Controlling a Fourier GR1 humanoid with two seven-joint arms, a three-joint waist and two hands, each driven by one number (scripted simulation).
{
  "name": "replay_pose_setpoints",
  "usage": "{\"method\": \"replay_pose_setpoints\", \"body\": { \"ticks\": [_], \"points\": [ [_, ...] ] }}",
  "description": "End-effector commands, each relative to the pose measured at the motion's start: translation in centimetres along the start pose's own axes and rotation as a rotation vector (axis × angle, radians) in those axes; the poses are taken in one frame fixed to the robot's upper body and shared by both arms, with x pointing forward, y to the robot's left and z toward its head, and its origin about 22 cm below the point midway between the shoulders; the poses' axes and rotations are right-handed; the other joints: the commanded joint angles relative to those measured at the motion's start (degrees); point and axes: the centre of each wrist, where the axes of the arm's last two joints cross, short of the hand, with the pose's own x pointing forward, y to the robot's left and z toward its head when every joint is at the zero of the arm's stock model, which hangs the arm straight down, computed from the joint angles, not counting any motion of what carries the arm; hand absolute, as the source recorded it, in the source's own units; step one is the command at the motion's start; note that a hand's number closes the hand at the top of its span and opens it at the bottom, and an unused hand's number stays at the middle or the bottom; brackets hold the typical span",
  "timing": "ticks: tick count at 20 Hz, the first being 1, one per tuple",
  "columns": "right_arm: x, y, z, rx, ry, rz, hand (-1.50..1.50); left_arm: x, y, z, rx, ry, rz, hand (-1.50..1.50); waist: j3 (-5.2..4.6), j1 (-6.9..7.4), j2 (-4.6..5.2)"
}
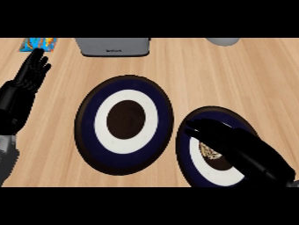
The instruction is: Pick the cupcake from the plate and place it in the plate
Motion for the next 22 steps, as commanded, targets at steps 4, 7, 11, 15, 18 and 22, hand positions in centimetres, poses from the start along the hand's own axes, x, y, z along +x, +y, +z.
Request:
{"method": "replay_pose_setpoints", "body": {
  "ticks": [4,7,11,15,18,22],
  "points": [
    [2.5,-1.1,0.0,0.298,0.253,0.234,-1.50,1.2,-0.5,-0.4,-0.021,-0.003,-0.003,0.00,0.11,0.78,0.17],
    [3.3,-1.2,-1.7,0.349,0.281,0.252,-1.50,-0.2,-1.1,0.8,-0.009,-0.013,0.007,0.00,0.19,1.04,0.32],
    [3.7,-0.8,-2.8,0.328,0.324,0.261,-1.50,2.2,-0.8,-0.4,-0.003,-0.006,0.002,0.00,0.27,0.70,0.33],
    [2.9,0.5,-3.4,0.304,0.358,0.306,-1.50,0.1,1.5,-0.5,-0.011,0.011,0.011,0.00,0.26,0.51,0.42],
    [1.6,2.1,-4.1,0.325,0.431,0.359,-1.50,0.1,1.2,-0.7,-0.019,-0.006,0.002,0.00,0.26,0.54,0.43],
    [-0.1,2.5,-5.4,0.354,0.470,0.377,-1.50,0.0,-0.7,-0.6,-0.006,-0.002,-0.001,0.00,0.28,0.69,0.45]
  ]
}}
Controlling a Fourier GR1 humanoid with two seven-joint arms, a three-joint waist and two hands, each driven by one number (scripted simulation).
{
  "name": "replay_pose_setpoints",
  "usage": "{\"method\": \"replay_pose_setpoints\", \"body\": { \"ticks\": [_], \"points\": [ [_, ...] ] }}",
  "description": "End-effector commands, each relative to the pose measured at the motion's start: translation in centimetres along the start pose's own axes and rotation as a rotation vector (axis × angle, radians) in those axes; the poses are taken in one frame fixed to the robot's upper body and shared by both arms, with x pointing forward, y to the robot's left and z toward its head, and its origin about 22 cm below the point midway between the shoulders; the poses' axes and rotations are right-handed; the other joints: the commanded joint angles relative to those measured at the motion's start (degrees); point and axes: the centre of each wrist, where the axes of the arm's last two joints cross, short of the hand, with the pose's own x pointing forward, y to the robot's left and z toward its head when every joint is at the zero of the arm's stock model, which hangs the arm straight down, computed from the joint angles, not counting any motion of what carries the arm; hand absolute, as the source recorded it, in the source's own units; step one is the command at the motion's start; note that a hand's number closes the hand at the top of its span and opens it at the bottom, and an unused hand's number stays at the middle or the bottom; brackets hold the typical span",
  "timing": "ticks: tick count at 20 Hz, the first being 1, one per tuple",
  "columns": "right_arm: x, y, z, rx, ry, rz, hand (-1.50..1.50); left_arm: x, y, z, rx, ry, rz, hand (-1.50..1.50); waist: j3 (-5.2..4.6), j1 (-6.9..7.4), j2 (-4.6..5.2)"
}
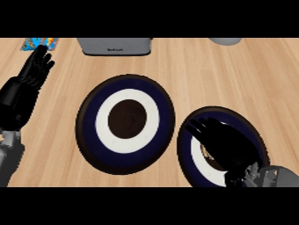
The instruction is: Pick the cupcake from the plate and place it in the plate
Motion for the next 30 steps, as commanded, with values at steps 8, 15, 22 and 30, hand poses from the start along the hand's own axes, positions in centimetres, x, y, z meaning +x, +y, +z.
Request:
{"method": "replay_pose_setpoints", "body": {
  "ticks": [8,15,22,30],
  "points": [
    [-2.0,2.5,-4.7,0.061,0.025,0.015,-1.50,0.1,0.3,-0.8,-0.005,0.002,0.012,0.00,0.02,0.12,0.07],
    [-3.9,5.3,-3.6,0.100,0.061,0.001,-1.50,0.7,-1.3,1.1,0.000,0.005,0.012,0.00,0.02,-0.05,-0.04],
    [-4.0,7.6,-6.4,0.066,0.024,-0.020,1.50,-1.1,0.2,1.6,0.015,-0.001,0.004,0.00,0.03,0.21,0.03],
    [-1.4,7.2,-6.2,-0.294,0.111,-0.047,1.50,0.6,1.0,0.4,-0.002,-0.018,-0.004,0.00,0.02,-0.80,-0.24]
  ]
}}
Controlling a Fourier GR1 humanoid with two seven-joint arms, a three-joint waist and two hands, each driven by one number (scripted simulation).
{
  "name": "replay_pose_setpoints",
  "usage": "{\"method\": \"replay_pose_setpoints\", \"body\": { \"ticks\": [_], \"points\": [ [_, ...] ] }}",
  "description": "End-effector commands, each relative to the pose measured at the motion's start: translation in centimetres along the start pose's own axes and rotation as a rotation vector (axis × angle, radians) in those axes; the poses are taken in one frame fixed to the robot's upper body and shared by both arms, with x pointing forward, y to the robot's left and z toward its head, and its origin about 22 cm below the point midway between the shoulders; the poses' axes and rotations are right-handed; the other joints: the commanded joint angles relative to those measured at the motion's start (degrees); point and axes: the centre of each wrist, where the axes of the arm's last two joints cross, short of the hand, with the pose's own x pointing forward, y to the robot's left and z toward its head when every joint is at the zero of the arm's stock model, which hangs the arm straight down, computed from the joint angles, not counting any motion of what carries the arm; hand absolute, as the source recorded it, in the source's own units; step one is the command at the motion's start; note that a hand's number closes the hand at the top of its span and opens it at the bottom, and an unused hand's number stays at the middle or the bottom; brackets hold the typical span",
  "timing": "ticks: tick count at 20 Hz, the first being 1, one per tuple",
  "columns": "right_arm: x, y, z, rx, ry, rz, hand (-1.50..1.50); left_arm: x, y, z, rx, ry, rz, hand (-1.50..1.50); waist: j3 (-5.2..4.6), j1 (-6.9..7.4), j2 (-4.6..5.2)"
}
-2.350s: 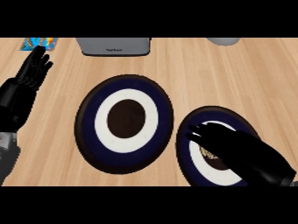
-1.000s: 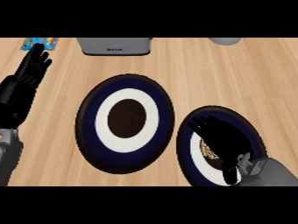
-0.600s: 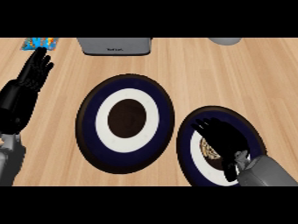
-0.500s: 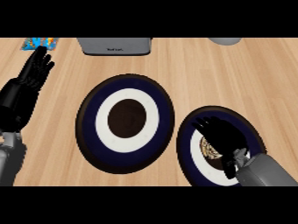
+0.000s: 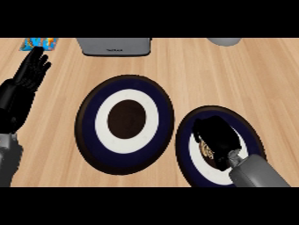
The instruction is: Pick the cupcake from the plate and place it in the plate
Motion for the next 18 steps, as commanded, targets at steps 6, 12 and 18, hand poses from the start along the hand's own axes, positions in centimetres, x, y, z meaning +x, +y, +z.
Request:
{"method": "replay_pose_setpoints", "body": {
  "ticks": [6,12,18],
  "points": [
    [-5.4,6.9,7.5,-0.211,0.804,-0.359,1.50,-1.5,3.2,2.0,0.145,0.077,-0.021,0.00,0.45,-9.38,-1.58],
    [1.1,8.1,13.9,-0.499,0.884,-0.454,1.50,-0.7,2.6,2.0,0.095,0.045,-0.020,0.00,0.24,-5.38,-0.92],
    [7.8,5.4,17.6,-0.750,0.690,-0.524,1.50,-0.1,0.6,1.0,0.045,0.027,-0.006,0.00,0.31,-2.81,-0.36]
  ]
}}
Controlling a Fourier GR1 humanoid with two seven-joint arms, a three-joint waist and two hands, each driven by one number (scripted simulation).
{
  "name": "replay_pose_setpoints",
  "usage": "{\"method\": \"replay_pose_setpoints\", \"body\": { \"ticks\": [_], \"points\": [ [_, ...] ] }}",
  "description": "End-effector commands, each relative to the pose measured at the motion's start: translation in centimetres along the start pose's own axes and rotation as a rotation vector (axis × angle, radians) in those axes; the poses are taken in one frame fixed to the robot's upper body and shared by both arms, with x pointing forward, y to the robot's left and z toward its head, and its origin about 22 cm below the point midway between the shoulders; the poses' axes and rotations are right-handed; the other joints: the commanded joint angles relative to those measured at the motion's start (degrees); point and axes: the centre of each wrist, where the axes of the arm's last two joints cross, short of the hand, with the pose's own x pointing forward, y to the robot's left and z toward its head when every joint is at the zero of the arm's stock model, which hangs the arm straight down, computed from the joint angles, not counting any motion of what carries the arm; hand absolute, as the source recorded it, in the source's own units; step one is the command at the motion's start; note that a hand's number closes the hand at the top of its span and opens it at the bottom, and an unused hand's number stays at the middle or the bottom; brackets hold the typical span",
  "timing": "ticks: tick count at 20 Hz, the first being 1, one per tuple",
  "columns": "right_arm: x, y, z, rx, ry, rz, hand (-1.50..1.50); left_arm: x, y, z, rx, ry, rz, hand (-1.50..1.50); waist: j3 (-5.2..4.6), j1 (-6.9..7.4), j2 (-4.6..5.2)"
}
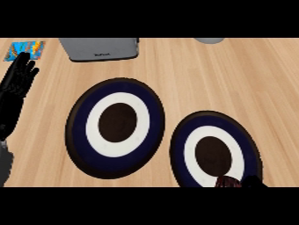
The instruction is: Pick the cupcake from the plate and place it in the plate
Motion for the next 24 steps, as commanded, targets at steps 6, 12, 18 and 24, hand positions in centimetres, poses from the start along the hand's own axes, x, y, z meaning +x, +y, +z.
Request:
{"method": "replay_pose_setpoints", "body": {
  "ticks": [6,12,18,24],
  "points": [
    [7.2,-4.8,6.0,-0.193,-0.227,-0.354,1.50,-1.0,-0.9,-0.7,-0.030,-0.031,0.016,0.00,0.04,2.99,0.83],
    [12.0,-7.6,6.9,-0.172,-0.310,-0.363,1.50,-1.2,-0.5,-0.9,-0.061,-0.025,0.027,0.00,-0.01,4.26,1.20],
    [14.0,-5.7,6.5,-0.127,-0.356,-0.378,1.50,0.7,-2.1,-2.5,-0.060,-0.043,0.019,0.00,0.03,5.14,1.56],
    [15.2,-6.5,4.5,-0.091,-0.341,-0.434,1.50,0.7,-2.8,-2.2,-0.110,-0.061,0.021,0.00,-0.07,7.26,2.17]
  ]
}}
